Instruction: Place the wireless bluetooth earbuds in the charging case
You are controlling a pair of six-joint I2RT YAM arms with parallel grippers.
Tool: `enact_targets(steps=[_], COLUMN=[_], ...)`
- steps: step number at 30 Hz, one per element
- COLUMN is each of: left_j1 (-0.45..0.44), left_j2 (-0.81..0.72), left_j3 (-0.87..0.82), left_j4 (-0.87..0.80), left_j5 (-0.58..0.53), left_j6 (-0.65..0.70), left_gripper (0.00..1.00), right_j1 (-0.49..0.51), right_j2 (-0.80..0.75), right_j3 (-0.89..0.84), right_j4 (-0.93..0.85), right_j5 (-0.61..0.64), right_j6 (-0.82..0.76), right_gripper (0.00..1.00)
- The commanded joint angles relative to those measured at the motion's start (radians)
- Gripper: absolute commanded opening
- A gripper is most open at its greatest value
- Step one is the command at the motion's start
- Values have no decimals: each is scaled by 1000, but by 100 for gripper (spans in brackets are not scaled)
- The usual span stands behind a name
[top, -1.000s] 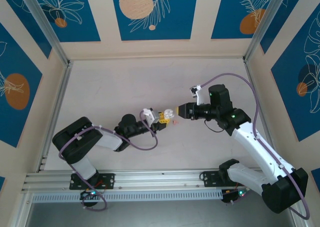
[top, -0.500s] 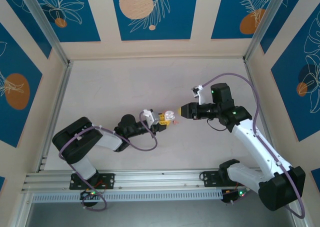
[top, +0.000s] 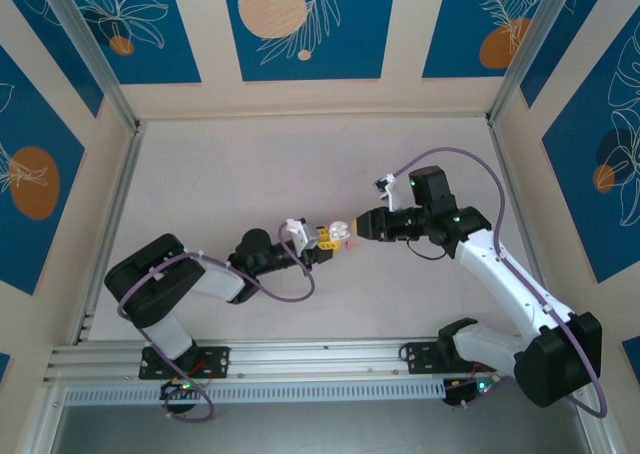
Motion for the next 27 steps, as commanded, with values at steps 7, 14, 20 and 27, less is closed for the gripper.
enact_targets(steps=[7, 14, 20, 27], left_j1=[-13, -13, -12, -12], left_j2=[-37, -40, -48, -63], left_j3=[12, 15, 17, 23], left_j4=[15, 5, -2, -25], left_j5=[22, 23, 19, 23], left_j6=[4, 10, 15, 21], left_gripper=[12, 12, 12, 12], right_j1=[29, 50, 76, 109], right_j2=[54, 93, 112, 144], right_j3=[61, 73, 81, 107], right_j4=[-30, -31, -58, -120], right_j5=[-4, 7, 52, 141], right_j6=[-19, -29, -47, -87], right_gripper=[25, 25, 21, 18])
